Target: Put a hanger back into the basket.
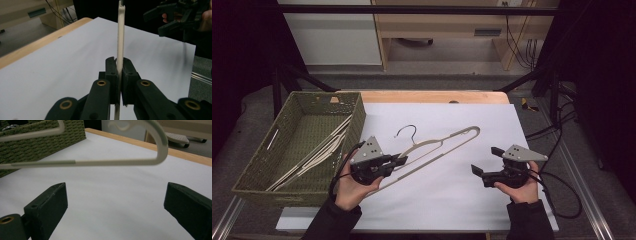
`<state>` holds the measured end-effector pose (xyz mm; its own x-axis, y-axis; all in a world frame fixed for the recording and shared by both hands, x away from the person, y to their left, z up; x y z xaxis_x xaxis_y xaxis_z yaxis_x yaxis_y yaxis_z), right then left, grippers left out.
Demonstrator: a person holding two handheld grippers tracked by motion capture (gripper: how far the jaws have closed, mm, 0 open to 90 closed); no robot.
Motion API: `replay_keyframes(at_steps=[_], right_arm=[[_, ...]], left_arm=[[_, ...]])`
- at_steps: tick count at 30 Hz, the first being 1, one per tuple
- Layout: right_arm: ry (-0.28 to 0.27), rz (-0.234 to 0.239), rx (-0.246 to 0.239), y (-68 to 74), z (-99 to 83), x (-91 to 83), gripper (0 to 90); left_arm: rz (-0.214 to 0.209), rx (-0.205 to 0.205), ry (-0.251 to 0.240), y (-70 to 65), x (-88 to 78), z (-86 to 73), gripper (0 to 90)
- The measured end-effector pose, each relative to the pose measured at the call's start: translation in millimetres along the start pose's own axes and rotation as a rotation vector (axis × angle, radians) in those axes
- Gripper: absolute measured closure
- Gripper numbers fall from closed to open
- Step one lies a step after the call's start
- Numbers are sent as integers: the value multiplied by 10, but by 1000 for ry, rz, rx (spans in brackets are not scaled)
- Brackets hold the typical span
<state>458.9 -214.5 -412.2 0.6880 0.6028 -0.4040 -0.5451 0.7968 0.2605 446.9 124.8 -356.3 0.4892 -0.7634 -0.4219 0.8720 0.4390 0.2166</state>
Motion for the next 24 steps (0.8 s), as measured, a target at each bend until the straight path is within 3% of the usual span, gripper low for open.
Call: replay_keyframes(at_steps=[4, 10, 17, 24], right_arm=[[-8, -4, 5, -35, -3, -40, 55], [-15, -18, 19, -69, -11, -69, 52], [-31, -27, 25, -92, -3, -97, 47], [-33, -32, 22, -114, -6, -103, 46]], left_arm=[[27, 24, -5, 78, -163, 195, 850], [43, 29, -13, 227, -386, 393, 850], [70, 17, -22, 459, -635, 470, 850], [125, -9, 0, 759, -866, 397, 850]])
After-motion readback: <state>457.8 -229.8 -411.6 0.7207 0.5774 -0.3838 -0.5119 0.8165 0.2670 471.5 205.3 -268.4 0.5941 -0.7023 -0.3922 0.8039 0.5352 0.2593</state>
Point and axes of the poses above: each handheld gripper's, and its own axes: x roughly forward along the jaws, z roughly out of its top, y roughly to its left, the point moved 4 cm from there along x, roughly forward along the jaws, and after that the axes turned 13 degrees about x, right-handed, at the moved point
